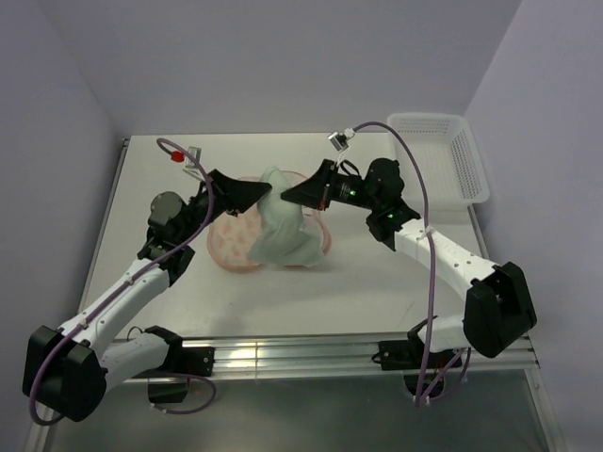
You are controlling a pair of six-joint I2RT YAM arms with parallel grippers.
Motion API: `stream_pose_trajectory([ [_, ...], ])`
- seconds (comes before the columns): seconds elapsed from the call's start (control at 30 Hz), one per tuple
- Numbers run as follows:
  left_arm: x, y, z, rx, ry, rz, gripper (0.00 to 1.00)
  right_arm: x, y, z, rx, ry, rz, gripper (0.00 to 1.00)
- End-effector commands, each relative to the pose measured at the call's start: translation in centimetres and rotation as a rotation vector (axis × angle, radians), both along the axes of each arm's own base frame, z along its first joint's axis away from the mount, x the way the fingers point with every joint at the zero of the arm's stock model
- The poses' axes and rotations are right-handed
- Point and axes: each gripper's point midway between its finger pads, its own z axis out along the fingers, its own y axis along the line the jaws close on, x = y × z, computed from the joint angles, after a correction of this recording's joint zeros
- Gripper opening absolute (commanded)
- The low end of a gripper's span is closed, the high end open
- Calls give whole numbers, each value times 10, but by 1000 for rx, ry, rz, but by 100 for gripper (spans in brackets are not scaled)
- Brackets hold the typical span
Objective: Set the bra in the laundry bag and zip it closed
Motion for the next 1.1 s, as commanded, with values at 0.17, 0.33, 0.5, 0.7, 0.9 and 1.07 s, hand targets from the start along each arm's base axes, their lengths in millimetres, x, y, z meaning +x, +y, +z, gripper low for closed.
stream_pose_trajectory([
  [0.17, -2, 2, 28, -65, -90, 13, 0, 26, 4, -37, -152, 4, -114, 17],
  [0.33, 8, 23, 22, -51, -28, 166, 0, 33, -7, -52, -249, -13, -225, 86],
  [0.5, 13, 39, 26, -49, 11, 332, 0, 22, -12, -53, -331, -95, -369, 96],
  [0.7, 15, 38, 34, 24, 42, 534, 0, -12, -5, -49, -345, -147, -524, 93],
  [0.9, 20, 21, 37, 56, 80, 668, 0, -27, 8, -54, -348, -111, -640, 95],
  [1.07, 17, 12, 33, 87, 87, 699, 0, -36, 3, -64, -435, -106, -700, 96],
])
